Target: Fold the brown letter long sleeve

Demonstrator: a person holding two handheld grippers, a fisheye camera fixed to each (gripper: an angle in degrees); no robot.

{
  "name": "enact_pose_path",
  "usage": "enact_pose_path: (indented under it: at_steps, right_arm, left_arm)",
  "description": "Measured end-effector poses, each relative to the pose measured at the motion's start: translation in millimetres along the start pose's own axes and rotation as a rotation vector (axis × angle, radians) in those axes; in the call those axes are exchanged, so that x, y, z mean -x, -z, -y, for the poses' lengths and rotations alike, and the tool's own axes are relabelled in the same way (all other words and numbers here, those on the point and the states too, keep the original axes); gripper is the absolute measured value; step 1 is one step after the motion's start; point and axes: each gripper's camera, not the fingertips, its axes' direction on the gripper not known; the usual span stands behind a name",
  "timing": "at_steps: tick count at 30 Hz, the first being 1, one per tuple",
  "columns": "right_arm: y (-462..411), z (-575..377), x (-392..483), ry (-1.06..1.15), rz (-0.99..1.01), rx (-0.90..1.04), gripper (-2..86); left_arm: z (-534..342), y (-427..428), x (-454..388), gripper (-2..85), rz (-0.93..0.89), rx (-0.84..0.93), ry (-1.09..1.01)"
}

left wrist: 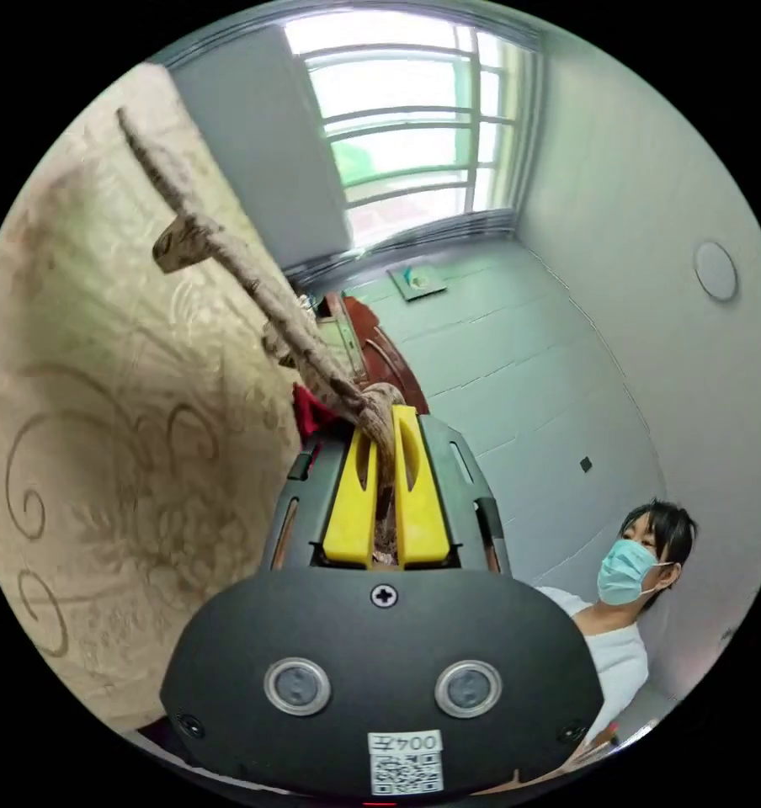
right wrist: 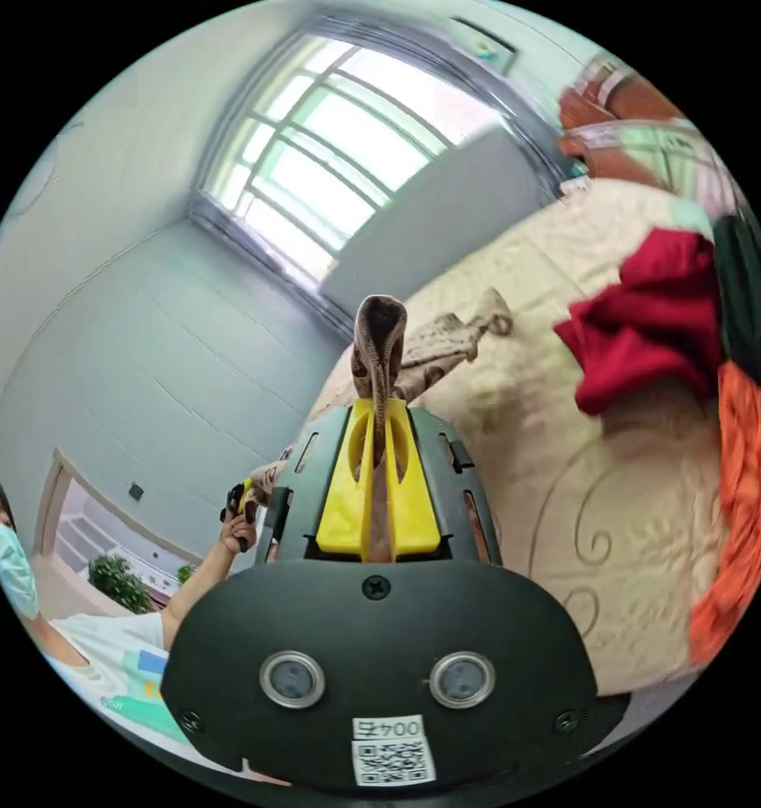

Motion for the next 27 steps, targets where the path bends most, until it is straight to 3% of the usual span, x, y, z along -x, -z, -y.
enact_pose_path:
  at_steps: [2, 5, 14, 20, 27]
  right_arm:
    - [-42, -67, -83, -0.172, -0.053, 0.076, 0.4]
    - [-68, -121, -141, -0.295, -0.088, 0.140, 0.4]
    - [-58, -134, -106, -0.040, -0.226, 0.216, 0.4]
    - [-54, -180, -129, -0.208, -0.161, 0.245, 1.0]
    - [-59, -250, -146, -0.293, -0.252, 0.326, 3.5]
  left_arm:
    - [-26, 4, 57, 5.1, 0.028, 0.016, 0.130]
    - [-63, 10, 113, 4.8, 0.080, 0.002, 0.298]
    - [-75, 7, 105, 4.3, 0.214, 0.127, 0.190]
    - [-93, 8, 126, 3.8, 0.136, 0.181, 0.298]
    - [-103, 16, 131, 3.0, 0.322, 0.315, 0.323]
